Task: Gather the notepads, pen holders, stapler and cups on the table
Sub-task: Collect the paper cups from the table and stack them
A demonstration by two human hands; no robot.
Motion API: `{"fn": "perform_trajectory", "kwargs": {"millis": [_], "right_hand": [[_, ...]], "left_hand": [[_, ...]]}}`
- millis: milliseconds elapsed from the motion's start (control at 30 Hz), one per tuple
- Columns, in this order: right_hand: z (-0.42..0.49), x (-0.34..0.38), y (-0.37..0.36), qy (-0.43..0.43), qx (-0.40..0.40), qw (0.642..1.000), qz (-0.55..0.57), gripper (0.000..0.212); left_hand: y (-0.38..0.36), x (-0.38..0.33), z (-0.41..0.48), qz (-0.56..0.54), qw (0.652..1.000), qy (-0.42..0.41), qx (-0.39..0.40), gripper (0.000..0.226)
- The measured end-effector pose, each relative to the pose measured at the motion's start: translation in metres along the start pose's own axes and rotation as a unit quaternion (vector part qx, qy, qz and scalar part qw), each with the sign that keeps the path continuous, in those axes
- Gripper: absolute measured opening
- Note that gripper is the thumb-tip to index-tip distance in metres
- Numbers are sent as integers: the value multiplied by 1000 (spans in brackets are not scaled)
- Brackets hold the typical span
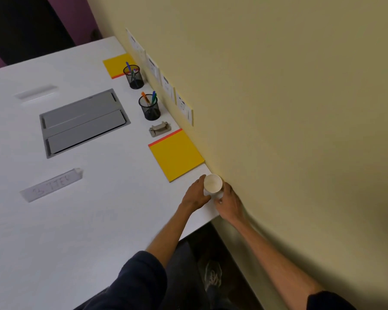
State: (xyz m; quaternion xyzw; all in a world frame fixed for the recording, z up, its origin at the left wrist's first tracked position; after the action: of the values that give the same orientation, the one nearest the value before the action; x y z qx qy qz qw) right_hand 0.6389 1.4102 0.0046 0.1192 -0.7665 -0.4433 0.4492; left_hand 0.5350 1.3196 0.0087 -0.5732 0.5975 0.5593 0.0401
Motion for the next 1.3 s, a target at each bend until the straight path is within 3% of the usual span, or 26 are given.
{"fn": "perform_trajectory", "kwargs": {"millis": [67, 267, 400, 533, 667, 767, 1000, 1167, 1300], "right_hand": [[4, 1, -3, 3, 6, 999, 39, 72], [23, 6, -5, -37, 18, 980, 192, 38], [30, 21, -2, -37, 28, 950, 309, 30], [27, 28, 7, -64, 40, 911, 407, 25], [26, 38, 3, -48, 111, 907, 403, 58], [26, 58, -1, -18, 147, 909, 390, 69], [28, 101, -3, 53, 171, 919, 353, 68], [29, 121, -12, 73, 241, 908, 335, 71], [26, 137, -17, 95, 307, 899, 298, 62]], "left_hand": [[2, 2, -1, -41, 999, -7, -29, 69], [26, 8, -10, -103, 989, -25, -103, 86], [50, 4, -20, -87, 986, -45, -134, 87], [63, 4, -30, -4, 988, -62, -140, 83], [69, 6, -38, 59, 985, -64, -148, 82], [73, -2, -46, 94, 981, -73, -151, 81], [95, -3, -69, 136, 973, -59, -174, 77], [109, 11, -85, 156, 969, -40, -187, 75], [115, 21, -98, 155, 970, -21, -188, 77]]}}
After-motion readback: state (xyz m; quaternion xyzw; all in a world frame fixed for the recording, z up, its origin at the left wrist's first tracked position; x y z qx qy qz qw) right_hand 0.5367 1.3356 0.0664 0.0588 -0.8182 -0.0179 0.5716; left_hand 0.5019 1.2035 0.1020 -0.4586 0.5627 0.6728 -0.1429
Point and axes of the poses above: each hand's wrist, its own z-axis towards the middle knuckle, its own y-axis out of the back of the hand, x = y × z, the point moved 8 cm from there along z, towards the middle knuckle, and after that the axes turned 5 degrees about x, right-handed, at the moved point
